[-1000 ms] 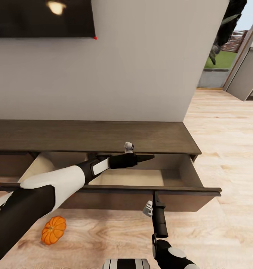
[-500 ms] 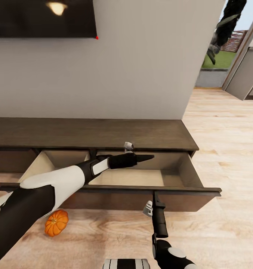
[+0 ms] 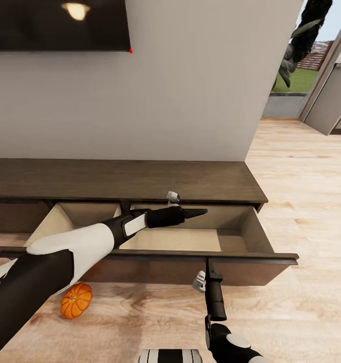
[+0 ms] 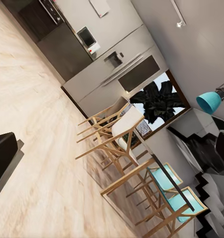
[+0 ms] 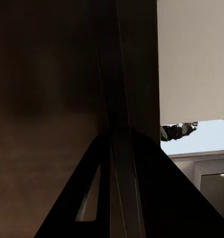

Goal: Place each of the two pumpkins and all three candles from the living room inside a cabinet in the living room (use any cabinet), then make sure every cabinet is closed, and position the cauldron so it is next to a table in the living room.

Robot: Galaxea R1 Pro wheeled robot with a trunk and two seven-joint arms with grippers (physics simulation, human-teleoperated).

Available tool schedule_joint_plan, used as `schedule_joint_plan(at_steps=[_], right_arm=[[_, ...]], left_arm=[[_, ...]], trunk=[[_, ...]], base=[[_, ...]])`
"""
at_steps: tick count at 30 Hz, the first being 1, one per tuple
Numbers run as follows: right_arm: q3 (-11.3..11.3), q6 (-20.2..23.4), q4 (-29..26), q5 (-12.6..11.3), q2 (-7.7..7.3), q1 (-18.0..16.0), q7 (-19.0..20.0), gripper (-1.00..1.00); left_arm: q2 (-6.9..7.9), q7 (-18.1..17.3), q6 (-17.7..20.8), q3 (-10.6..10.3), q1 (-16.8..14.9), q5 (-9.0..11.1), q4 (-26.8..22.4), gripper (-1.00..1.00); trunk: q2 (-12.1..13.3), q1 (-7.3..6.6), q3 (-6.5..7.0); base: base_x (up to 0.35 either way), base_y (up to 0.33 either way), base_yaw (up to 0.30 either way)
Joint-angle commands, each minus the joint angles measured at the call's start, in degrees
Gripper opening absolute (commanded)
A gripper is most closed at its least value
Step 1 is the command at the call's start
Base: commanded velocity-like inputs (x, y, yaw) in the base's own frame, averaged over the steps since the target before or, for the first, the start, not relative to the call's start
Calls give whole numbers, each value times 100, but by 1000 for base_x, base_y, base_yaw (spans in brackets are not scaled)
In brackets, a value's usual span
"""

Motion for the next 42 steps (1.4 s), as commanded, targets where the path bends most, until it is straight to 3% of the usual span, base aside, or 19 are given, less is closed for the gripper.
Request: schedule_joint_plan(at_steps=[1,8,9,18,27,35,42], right_arm=[[-81,-29,8,-82,-4,1,44,-100],[-81,-32,9,-83,-4,1,49,-100],[-81,-33,8,-83,-4,1,49,100],[-81,-30,8,-83,-4,1,49,100],[-81,-38,8,-83,-4,1,49,100],[-81,-46,8,-83,-4,2,50,100],[-84,-47,8,-83,-4,1,58,100]], left_arm=[[1,-1,1,0,0,0,-1,100],[1,6,2,0,0,0,-1,100],[1,6,3,0,0,0,-1,100],[4,0,-1,0,1,0,-1,100],[1,-4,-1,0,4,0,-1,100],[30,-29,-6,8,64,13,28,100],[38,-37,-14,18,180,124,65,100]], trunk=[[0,1,0],[0,1,0],[0,1,0],[0,1,0],[0,1,0],[0,1,0],[0,1,0]], base=[[0,0,0],[0,0,0],[0,0,0],[-4,0,0],[-257,0,0],[-48,0,0],[-1,0,0]])
